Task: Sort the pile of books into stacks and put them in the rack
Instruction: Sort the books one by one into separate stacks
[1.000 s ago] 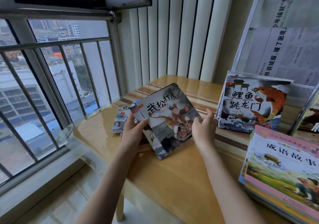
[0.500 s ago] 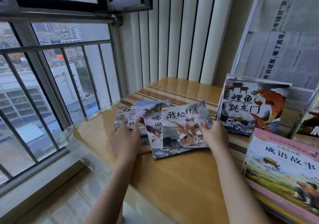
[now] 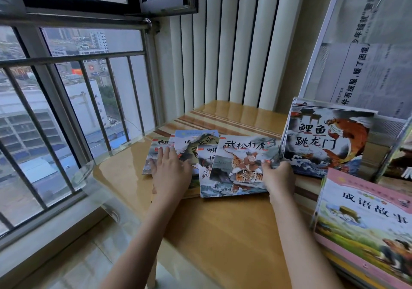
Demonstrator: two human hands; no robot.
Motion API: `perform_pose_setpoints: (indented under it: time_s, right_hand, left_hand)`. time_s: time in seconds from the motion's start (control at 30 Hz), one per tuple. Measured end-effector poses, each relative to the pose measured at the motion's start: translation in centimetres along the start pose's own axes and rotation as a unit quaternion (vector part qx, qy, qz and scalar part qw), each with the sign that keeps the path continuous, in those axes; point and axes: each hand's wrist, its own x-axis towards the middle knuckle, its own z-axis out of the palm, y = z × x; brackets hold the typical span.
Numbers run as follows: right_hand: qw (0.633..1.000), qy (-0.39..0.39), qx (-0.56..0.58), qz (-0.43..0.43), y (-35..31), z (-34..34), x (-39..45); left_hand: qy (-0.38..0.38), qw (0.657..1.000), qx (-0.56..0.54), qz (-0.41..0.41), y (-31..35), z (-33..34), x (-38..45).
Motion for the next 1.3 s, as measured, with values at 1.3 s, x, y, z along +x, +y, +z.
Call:
perform_pose_setpoints:
  time_s: [1.3]
  right_hand:
    - [0.976,-0.008,-0.066,-0.208,-2.4,0.1,-3.1]
  left_hand:
    - [0.029,0.913,-0.388,0.122,4.3,0.2,-4.4]
